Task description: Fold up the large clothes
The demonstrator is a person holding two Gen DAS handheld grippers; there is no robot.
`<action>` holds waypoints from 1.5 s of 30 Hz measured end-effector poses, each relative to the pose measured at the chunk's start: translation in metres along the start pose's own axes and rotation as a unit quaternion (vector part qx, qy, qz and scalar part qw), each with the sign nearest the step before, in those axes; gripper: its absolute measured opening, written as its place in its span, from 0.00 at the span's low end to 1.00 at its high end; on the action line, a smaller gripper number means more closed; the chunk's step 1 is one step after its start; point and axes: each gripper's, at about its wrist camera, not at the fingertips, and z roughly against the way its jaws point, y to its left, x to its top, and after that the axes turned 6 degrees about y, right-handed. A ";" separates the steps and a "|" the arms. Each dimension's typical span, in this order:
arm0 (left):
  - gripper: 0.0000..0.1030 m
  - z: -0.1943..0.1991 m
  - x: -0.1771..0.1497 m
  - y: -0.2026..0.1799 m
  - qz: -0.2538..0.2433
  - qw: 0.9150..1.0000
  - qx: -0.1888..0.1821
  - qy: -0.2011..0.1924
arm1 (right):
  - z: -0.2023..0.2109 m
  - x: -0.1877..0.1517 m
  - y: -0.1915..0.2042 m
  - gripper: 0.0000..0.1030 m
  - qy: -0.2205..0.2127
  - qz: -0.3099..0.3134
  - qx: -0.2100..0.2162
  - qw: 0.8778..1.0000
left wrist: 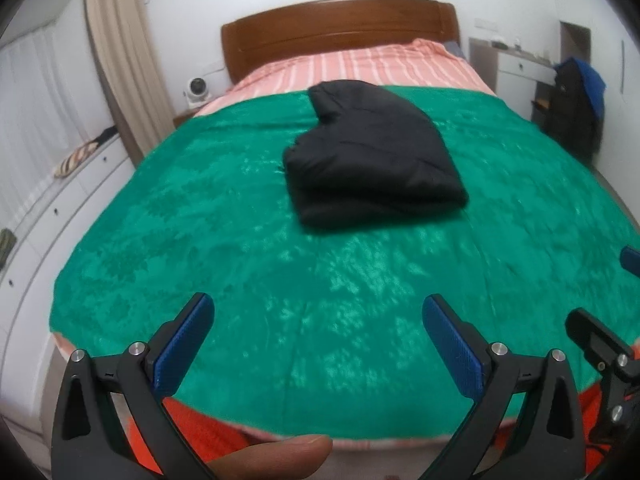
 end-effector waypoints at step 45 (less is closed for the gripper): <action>1.00 0.030 0.002 -0.004 -0.003 1.000 -0.011 -0.017 | 0.032 0.001 0.011 1.00 0.006 -0.007 -0.029 1.000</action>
